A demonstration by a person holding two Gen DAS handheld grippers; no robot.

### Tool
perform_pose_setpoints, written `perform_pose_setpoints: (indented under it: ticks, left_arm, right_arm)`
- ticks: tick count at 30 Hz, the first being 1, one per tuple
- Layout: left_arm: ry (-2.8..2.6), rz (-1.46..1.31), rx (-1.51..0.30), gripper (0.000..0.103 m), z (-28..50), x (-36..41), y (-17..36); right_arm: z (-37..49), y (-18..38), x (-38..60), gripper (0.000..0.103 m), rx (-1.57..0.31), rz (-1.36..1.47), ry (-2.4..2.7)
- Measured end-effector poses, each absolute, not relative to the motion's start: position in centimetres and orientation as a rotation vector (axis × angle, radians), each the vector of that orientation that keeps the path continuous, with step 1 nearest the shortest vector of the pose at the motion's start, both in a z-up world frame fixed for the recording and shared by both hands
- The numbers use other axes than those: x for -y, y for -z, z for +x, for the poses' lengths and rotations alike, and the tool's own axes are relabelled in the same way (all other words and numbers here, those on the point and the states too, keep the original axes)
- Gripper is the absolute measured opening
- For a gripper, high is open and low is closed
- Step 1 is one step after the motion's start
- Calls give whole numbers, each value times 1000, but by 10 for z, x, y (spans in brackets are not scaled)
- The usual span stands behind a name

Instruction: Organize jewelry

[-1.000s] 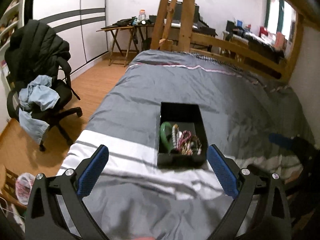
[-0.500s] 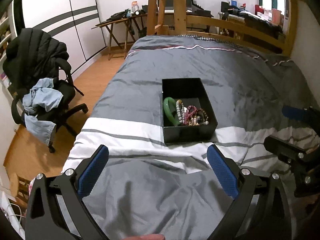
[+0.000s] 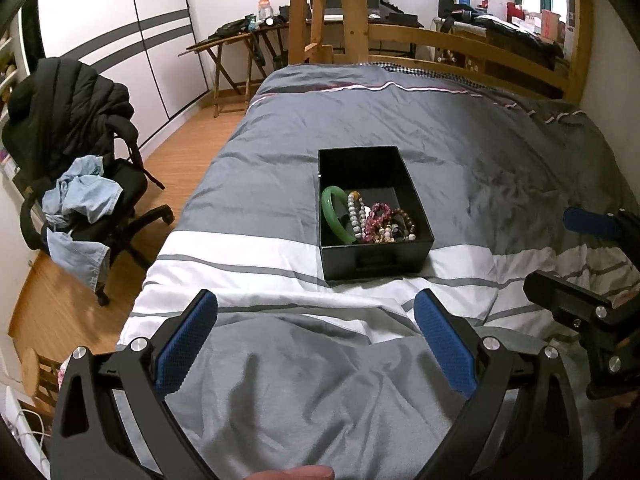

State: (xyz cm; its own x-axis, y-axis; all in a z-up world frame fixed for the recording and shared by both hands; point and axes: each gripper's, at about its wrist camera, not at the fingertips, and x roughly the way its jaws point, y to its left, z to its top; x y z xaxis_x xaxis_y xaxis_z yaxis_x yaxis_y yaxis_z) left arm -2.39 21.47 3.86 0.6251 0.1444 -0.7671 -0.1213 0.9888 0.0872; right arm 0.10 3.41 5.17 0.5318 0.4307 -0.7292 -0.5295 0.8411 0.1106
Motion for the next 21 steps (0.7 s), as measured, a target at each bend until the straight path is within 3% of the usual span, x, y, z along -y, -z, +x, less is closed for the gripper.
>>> perform_pose_setpoints:
  ticks: [21]
  left_arm:
    - [-153, 31, -890, 97, -23, -213, -35]
  right_arm:
    - [2, -48, -32, 99, -830, -121, -571]
